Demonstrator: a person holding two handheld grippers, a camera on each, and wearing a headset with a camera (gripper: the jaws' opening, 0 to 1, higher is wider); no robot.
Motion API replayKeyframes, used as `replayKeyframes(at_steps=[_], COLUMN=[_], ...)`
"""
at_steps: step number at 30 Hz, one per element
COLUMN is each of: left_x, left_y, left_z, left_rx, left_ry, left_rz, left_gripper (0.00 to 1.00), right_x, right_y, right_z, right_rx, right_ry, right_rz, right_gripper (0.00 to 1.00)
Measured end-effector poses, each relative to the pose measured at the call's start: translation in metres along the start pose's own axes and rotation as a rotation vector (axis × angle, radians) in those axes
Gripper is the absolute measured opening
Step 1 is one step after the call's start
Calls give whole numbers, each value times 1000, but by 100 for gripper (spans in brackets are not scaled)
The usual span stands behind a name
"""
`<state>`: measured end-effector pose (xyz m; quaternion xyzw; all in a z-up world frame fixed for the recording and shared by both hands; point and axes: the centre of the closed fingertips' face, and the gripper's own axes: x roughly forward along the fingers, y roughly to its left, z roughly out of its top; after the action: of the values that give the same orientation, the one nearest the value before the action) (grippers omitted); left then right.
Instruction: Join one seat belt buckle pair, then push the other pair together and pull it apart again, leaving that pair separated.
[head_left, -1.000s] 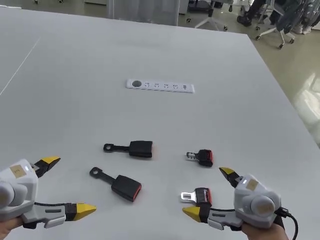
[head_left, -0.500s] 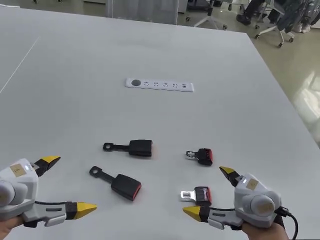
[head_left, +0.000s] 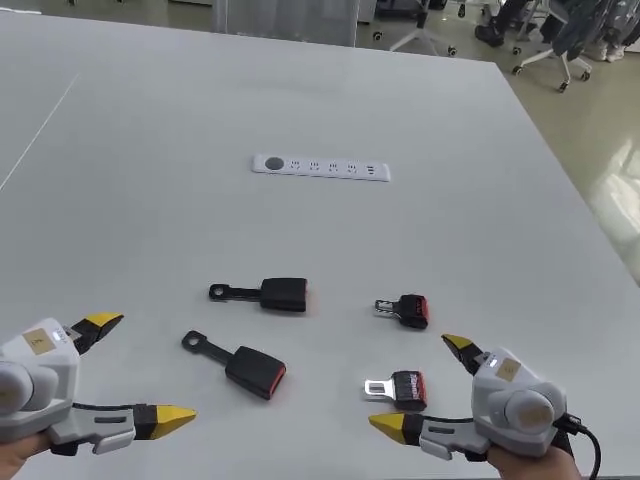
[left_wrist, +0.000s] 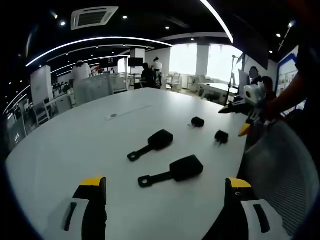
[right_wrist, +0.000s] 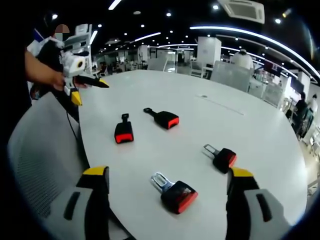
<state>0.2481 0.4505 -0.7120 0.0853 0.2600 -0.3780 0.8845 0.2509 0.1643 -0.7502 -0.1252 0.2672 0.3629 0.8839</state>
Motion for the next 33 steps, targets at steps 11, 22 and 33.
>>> replayKeyframes(at_steps=[11, 22, 33], left_x=[2, 10, 26], left_y=[0, -2, -4], left_z=[1, 0, 0], left_rx=[6, 29, 64], left_ry=[3, 25, 47], left_rz=[-8, -44, -81], left_gripper=[100, 100, 100], right_x=[1, 1, 1], right_y=[-2, -6, -9], right_z=[2, -4, -11], right_rx=[-5, -8, 4], right_ry=[-1, 20, 47], right_rz=[0, 14, 33], right_gripper=[99, 99, 96])
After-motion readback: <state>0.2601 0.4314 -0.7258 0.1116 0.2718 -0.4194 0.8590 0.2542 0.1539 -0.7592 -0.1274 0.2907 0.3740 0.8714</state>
